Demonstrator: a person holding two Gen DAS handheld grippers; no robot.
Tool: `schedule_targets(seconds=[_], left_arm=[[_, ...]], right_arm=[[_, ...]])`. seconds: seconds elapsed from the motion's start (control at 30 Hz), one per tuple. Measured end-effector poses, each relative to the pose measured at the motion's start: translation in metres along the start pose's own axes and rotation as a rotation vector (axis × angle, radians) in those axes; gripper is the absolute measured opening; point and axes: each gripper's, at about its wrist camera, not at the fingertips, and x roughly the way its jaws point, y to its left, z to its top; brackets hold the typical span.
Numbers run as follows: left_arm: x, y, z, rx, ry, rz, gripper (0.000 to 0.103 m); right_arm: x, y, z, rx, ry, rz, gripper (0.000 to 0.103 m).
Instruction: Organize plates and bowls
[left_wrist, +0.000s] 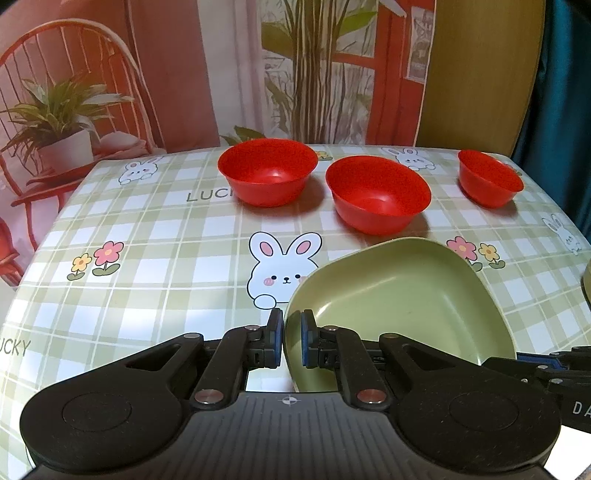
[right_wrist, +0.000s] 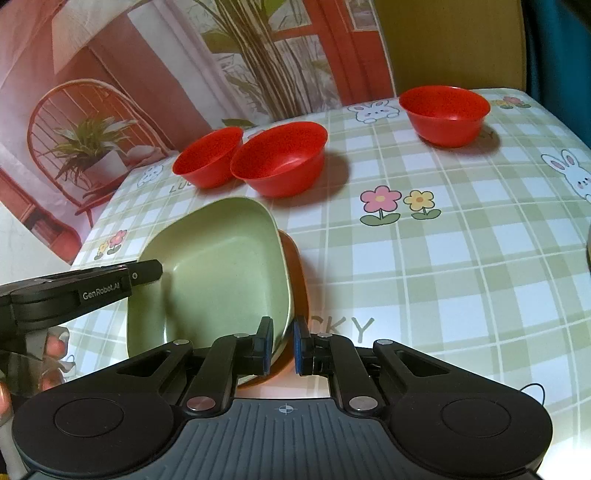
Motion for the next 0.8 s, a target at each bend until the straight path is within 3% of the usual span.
schedule_targets(seconds=[0.53, 0.6, 0.73, 0.8], left_arm=[[0.0, 0.003, -0.006, -0.018, -0.008, 0.036, 0.012], [-0.002, 0.005, -0.007, -0.036, -0.016, 0.033, 0.015], [-0.008, 0.006, -0.011, -0.061, -0.056, 0.02, 0.035], [-0.011, 0.005, -0.013, -0.06, -0.072, 0.014, 0.035]], right_arm=[[-0.001, -0.002, -0.001, -0.018, -0.007, -0.012, 0.018], [-0.004, -0.004, -0.001, -0.014, -0.021, -0.008, 0.022], [-0.008, -0.009, 0.0, 0.0, -0.056, -0.017, 0.025], [-0.009, -0.012, 0.0, 0.0, -0.068, -0.032, 0.025]])
